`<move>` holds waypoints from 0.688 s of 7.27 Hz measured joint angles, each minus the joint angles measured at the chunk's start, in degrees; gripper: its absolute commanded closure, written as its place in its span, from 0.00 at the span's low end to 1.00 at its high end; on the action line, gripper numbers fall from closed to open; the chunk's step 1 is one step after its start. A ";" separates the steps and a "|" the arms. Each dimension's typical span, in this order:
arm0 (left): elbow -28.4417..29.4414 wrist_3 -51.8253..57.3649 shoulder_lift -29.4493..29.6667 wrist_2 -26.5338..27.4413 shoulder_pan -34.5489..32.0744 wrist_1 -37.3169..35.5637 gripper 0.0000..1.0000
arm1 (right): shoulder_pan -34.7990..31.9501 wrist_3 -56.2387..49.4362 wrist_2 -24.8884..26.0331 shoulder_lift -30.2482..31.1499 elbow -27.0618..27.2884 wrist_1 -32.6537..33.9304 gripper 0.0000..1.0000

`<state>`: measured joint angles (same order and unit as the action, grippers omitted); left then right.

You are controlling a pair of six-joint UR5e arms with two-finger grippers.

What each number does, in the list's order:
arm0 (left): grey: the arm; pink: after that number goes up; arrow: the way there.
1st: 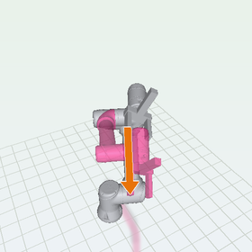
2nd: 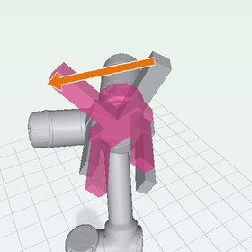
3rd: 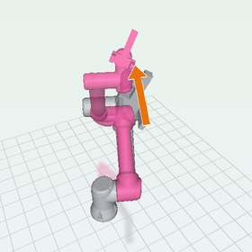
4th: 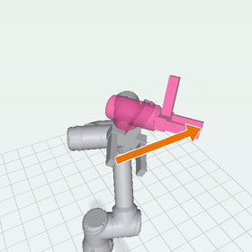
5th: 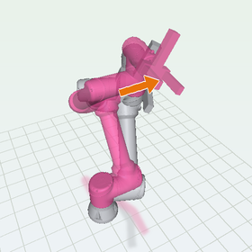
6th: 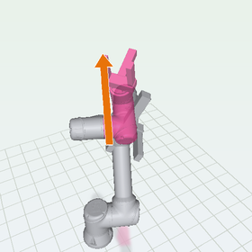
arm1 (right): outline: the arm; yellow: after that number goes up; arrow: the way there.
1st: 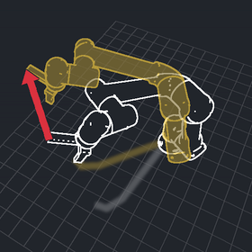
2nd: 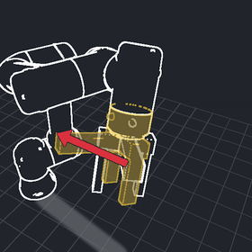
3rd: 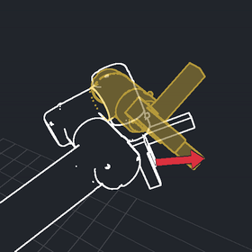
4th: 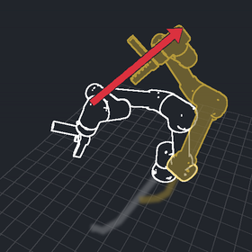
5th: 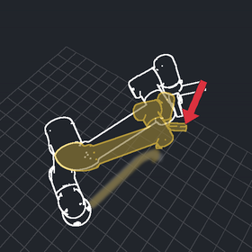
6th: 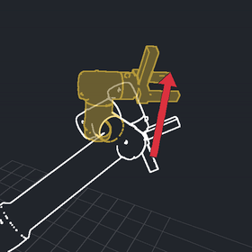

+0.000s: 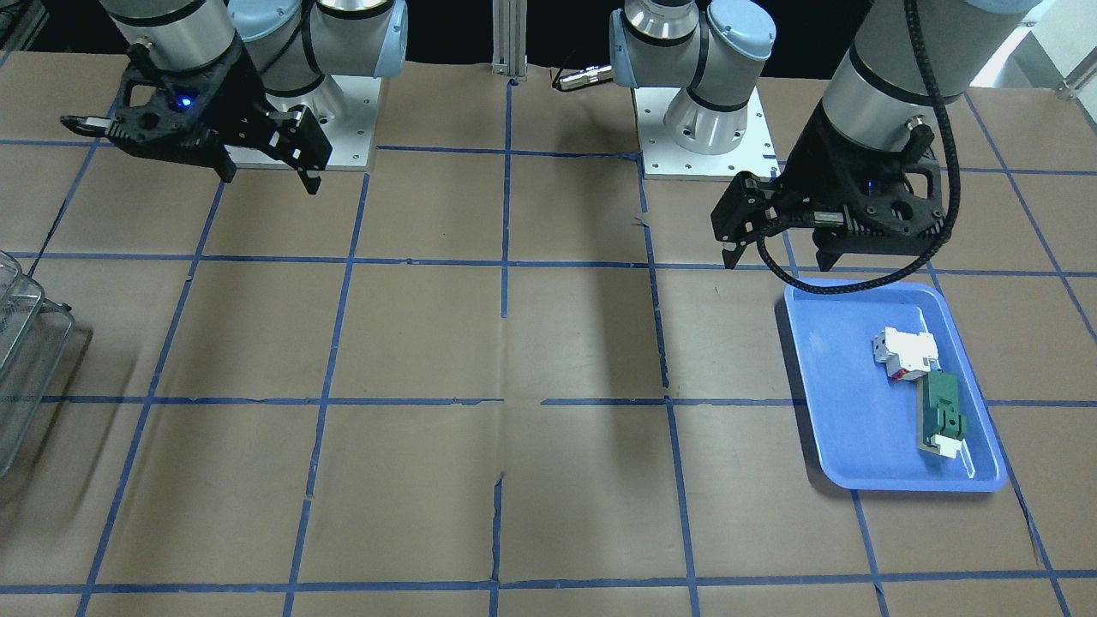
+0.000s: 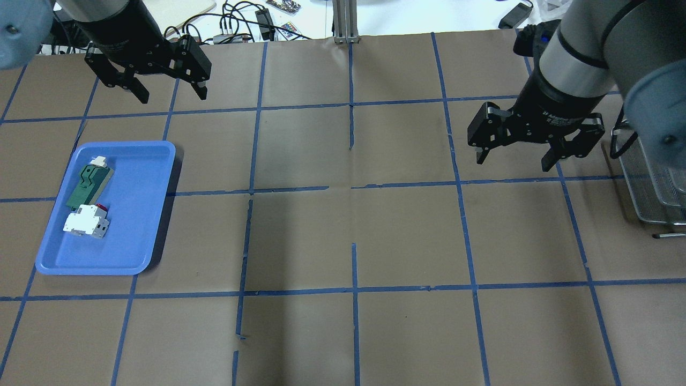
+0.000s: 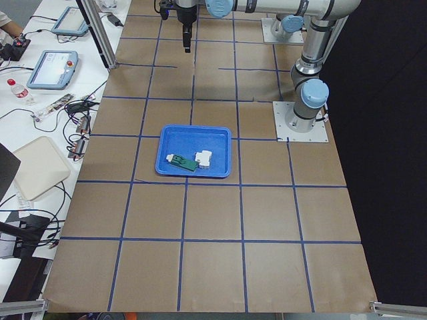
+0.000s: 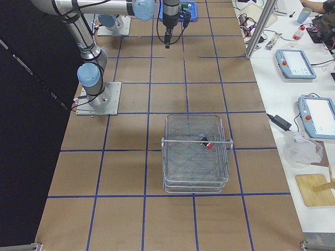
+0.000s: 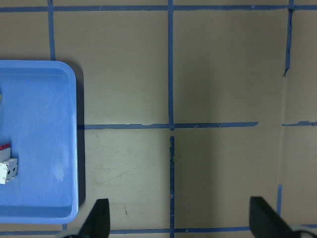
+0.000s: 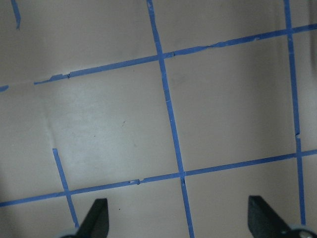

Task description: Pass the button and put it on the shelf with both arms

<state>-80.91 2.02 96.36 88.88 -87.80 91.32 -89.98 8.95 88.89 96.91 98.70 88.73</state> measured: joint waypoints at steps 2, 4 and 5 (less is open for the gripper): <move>-0.02 0.00 0.05 -0.02 0.00 0.00 0.00 | -0.85 0.02 4.18 0.11 1.25 0.31 0.00; -0.02 0.00 0.06 -0.02 0.00 0.00 0.00 | -0.61 0.19 4.73 0.10 0.44 0.38 0.00; -0.03 0.02 0.06 0.00 0.00 0.00 0.00 | -0.55 0.35 3.76 0.11 -0.08 0.26 0.00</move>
<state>-80.94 2.04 96.42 88.88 -87.80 91.32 -90.53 9.30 92.65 97.02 98.62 88.99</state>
